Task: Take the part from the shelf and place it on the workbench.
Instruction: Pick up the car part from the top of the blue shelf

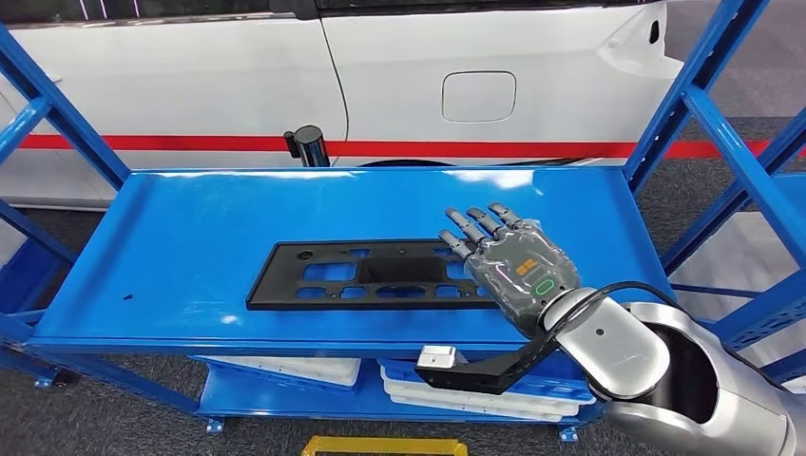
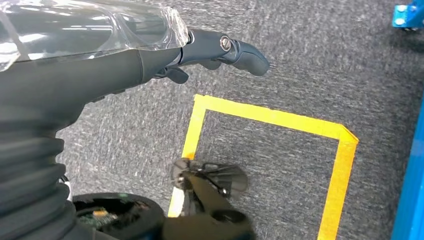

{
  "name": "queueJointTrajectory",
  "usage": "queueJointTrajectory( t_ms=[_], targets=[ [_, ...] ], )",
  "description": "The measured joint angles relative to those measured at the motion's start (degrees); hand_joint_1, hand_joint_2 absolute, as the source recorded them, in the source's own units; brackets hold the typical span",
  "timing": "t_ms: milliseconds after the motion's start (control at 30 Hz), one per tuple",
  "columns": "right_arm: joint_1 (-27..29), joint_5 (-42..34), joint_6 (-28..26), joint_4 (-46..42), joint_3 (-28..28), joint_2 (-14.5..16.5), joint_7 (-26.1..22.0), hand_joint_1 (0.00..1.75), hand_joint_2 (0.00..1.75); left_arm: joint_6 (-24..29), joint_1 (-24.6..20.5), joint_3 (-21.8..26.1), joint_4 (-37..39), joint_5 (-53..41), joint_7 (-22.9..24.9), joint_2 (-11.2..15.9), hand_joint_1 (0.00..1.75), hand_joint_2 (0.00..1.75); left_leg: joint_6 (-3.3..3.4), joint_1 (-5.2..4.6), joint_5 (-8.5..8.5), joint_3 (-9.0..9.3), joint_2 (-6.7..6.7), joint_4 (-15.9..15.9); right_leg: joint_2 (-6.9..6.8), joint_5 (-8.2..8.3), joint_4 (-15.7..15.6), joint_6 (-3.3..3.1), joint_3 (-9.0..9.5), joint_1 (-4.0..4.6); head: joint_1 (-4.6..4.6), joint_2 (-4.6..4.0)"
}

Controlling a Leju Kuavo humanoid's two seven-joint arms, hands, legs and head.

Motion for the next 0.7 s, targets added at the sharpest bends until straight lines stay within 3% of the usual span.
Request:
queueJointTrajectory(
  t_ms=[33,67,100,167,233,333,400,433,533,567,600,633,700],
  targets=[
    [0.0,0.0,0.0,0.1,0.0,0.0,0.0,0.00,1.75,0.0,0.0,0.0,0.0,0.0,0.0,0.0,0.00,1.75,-0.07,0.01,-1.11,-1.56,0.00,3.4,0.00,0.03,0.0,-0.05,-0.08,0.03,0.00,0.00],
    [0.0,0.0,0.0,0.1,0.1,0.0,0.0,0.00,1.75,0.1,0.1,0.0,0.0,0.1,0.0,0.0,0.00,1.75,-0.04,0.01,-1.15,-2.15,0.00,4.6,0.00,0.06,0.0,-0.08,-0.12,0.05,0.00,0.00],
    [0.0,0.0,0.0,0.2,0.2,0.0,0.0,0.00,1.75,0.1,0.1,0.0,0.0,0.1,0.0,0.0,0.00,1.75,0.08,0.00,-0.08,-1.53,-0.01,3.4,0.02,0.07,0.0,-0.09,-0.11,0.07,0.00,0.00],
    [0.0,0.0,-0.1,0.3,0.4,0.0,0.0,0.00,1.75,0.1,0.0,0.0,0.0,0.1,0.0,0.0,0.00,1.75,0.64,-0.08,3.91,2.73,-0.02,-5.1,0.06,0.09,0.0,-0.07,0.02,0.10,0.00,0.00],
    [-0.1,0.0,-0.4,0.3,0.4,0.0,0.0,0.00,1.75,0.1,-0.1,0.0,0.0,0.1,-0.1,0.0,0.00,1.75,1.21,-0.38,6.45,6.25,0.00,-12.5,0.09,0.13,0.1,0.17,-0.02,0.27,0.02,0.00],
    [-0.1,0.0,-0.7,0.3,0.5,0.0,0.0,0.00,1.75,0.1,0.0,0.0,0.0,0.1,-0.2,0.0,0.00,1.75,1.76,-0.63,7.01,6.78,0.03,-14.2,0.06,0.32,0.0,0.99,-0.21,0.27,0.04,0.00],
    [-0.2,0.0,-0.9,0.4,0.5,0.0,0.0,0.00,1.75,0.2,0.0,0.0,0.0,0.1,-0.2,0.0,0.00,1.75,2.35,-0.39,7.50,6.92,0.07,-14.6,0.04,-0.69,1.1,1.51,-0.66,0.21,0.10,0.00],
    [-0.2,0.1,-1.0,0.4,0.5,0.0,0.0,0.00,1.75,0.2,-0.1,0.0,0.0,0.1,-0.2,0.0,0.00,1.75,2.60,-0.23,7.71,6.98,0.11,-14.8,0.04,-2.32,3.5,1.69,-1.65,0.19,0.15,0.00],
    [-0.1,0.1,-1.1,0.6,0.7,0.0,0.0,0.00,1.75,0.2,0.0,0.0,0.0,0.1,-0.2,0.0,0.00,1.75,2.87,-0.17,7.87,6.78,0.18,-14.8,0.02,-8.32,15.8,2.08,-6.83,0.04,0.25,0.00],
    [-0.1,0.1,-1.2,0.7,0.8,0.0,0.0,0.00,1.75,0.2,0.0,0.0,0.0,0.1,-0.2,0.0,0.00,1.75,2.88,-0.17,7.88,6.75,0.19,-14.7,0.02,-8.72,17.8,2.18,-7.66,-0.03,0.25,0.00],
    [0.0,0.0,-1.2,0.7,0.8,0.0,0.0,0.00,1.75,0.3,0.0,0.0,0.0,0.1,-0.2,0.0,0.00,1.75,2.86,-0.14,7.87,6.75,0.18,-14.7,0.02,-7.93,17.4,2.24,-7.30,-0.12,0.26,0.00],
    [0.0,0.0,-1.3,0.8,0.8,0.0,0.0,0.00,1.75,0.3,0.0,0.0,0.0,0.1,-0.2,0.0,0.00,1.75,2.81,-0.10,7.84,6.79,0.15,-14.6,0.01,-6.16,14.5,2.27,-5.77,-0.22,0.26,0.00],
    [0.0,0.0,-1.4,0.8,0.8,0.0,0.0,0.00,1.75,0.3,0.0,0.0,0.0,0.1,-0.2,0.0,0.00,1.75,2.44,-0.17,7.64,6.77,0.05,-14.3,-0.02,-2.33,5.6,2.30,-1.29,-0.35,0.26,0.00]
  ],
)
